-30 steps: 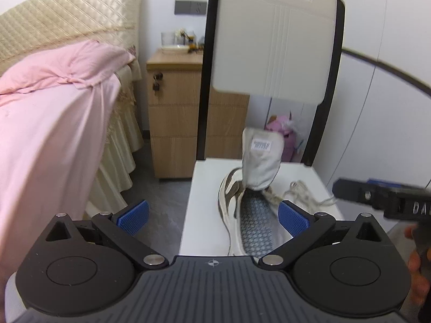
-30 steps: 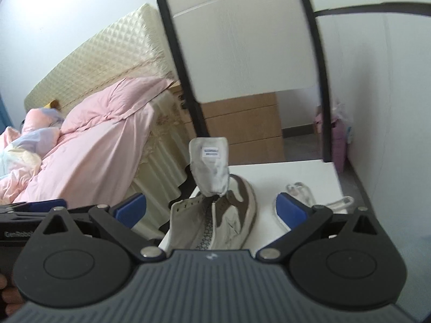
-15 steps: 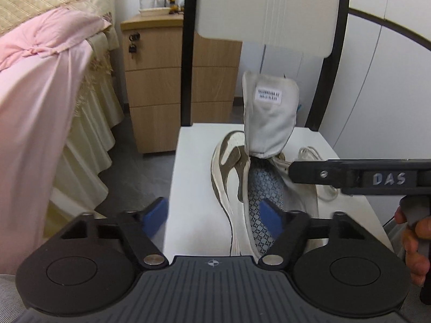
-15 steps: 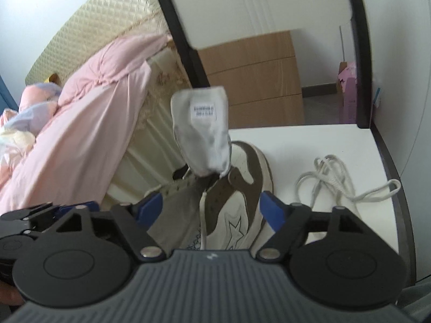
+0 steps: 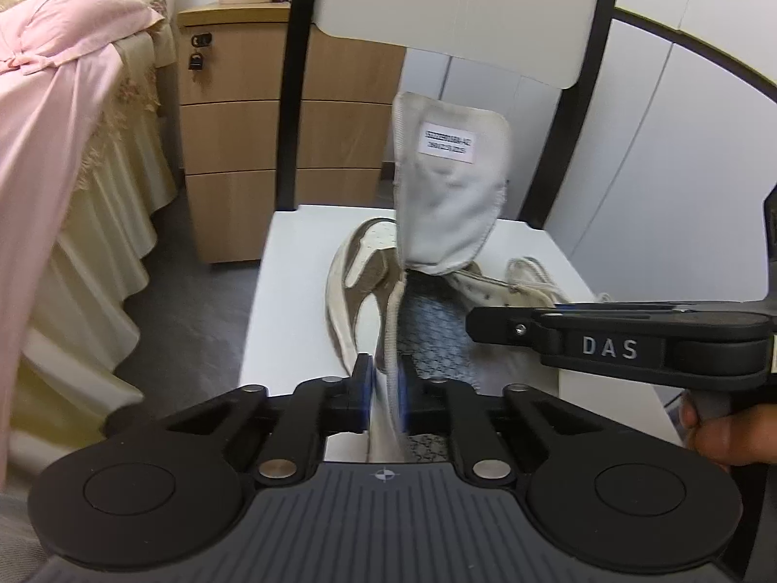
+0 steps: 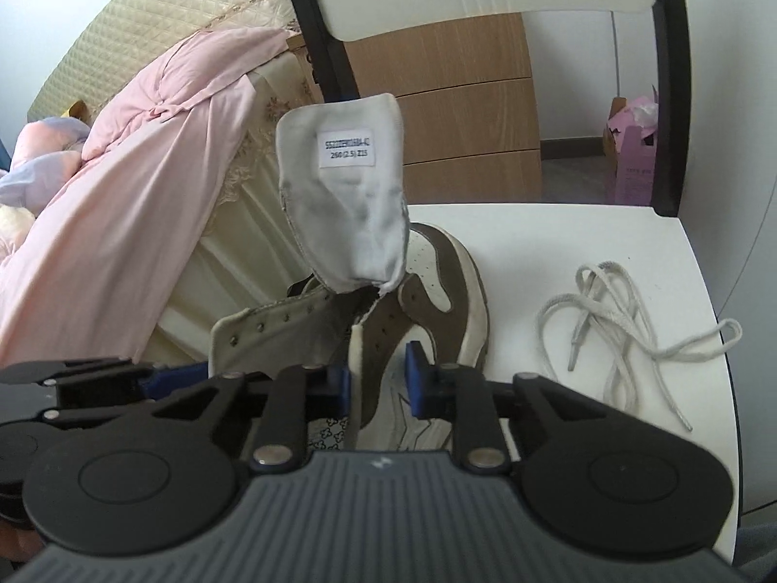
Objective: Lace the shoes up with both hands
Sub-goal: 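Close the left gripper on the sneaker's collar edge, then grasp the grey tongue with the right gripper while the left gripper holds the sneaker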
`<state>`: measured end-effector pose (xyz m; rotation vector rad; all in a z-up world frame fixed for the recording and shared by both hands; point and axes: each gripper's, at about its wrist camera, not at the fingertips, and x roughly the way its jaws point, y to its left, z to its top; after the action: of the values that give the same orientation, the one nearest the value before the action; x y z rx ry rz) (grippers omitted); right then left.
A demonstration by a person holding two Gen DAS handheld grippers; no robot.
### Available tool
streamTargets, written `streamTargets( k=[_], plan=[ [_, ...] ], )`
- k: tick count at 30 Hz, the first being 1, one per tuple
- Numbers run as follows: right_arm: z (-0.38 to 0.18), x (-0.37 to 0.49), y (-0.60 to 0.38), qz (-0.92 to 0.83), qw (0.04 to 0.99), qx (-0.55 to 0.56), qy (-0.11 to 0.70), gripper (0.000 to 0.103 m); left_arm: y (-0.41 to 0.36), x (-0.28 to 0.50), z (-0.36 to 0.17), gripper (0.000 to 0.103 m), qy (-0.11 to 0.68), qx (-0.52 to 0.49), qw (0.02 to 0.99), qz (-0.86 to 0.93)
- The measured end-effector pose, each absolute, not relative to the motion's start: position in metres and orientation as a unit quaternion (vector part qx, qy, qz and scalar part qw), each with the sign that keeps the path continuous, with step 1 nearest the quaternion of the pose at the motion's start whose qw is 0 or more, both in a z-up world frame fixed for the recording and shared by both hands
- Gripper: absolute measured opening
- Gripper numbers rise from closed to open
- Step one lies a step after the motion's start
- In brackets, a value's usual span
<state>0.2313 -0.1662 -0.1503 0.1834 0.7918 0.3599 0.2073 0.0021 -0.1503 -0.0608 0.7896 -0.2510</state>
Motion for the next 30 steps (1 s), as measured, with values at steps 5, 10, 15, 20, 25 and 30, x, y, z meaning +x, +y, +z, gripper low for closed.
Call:
streamTargets(
  k=[5,10,15,20,25,30],
  plan=[
    [-0.149,0.223,-0.172,0.166,0.901,0.1,0.388,0.016,-0.003,0.196,-0.149,0.012,0.386,-0.023,0.912,-0.138],
    [-0.147,0.206,-0.175,0.159,0.901,0.103,0.391,0.016,-0.007,0.185,-0.148,0.012,0.388,-0.021,0.909,-0.15],
    [-0.147,0.202,-0.177,0.157,0.903,0.1,0.388,0.016,-0.002,0.186,-0.149,0.013,0.389,-0.032,0.907,-0.158],
    [-0.144,0.2,-0.178,0.164,0.902,0.096,0.388,0.021,0.003,0.186,-0.15,0.015,0.387,-0.031,0.905,-0.173],
    [-0.128,0.192,-0.18,0.177,0.911,0.079,0.365,0.022,0.007,0.185,-0.148,0.017,0.386,-0.042,0.904,-0.181],
    [-0.102,0.191,-0.187,0.202,0.917,0.052,0.34,0.044,0.007,0.18,-0.145,0.033,0.378,-0.042,0.906,-0.185]
  ],
)
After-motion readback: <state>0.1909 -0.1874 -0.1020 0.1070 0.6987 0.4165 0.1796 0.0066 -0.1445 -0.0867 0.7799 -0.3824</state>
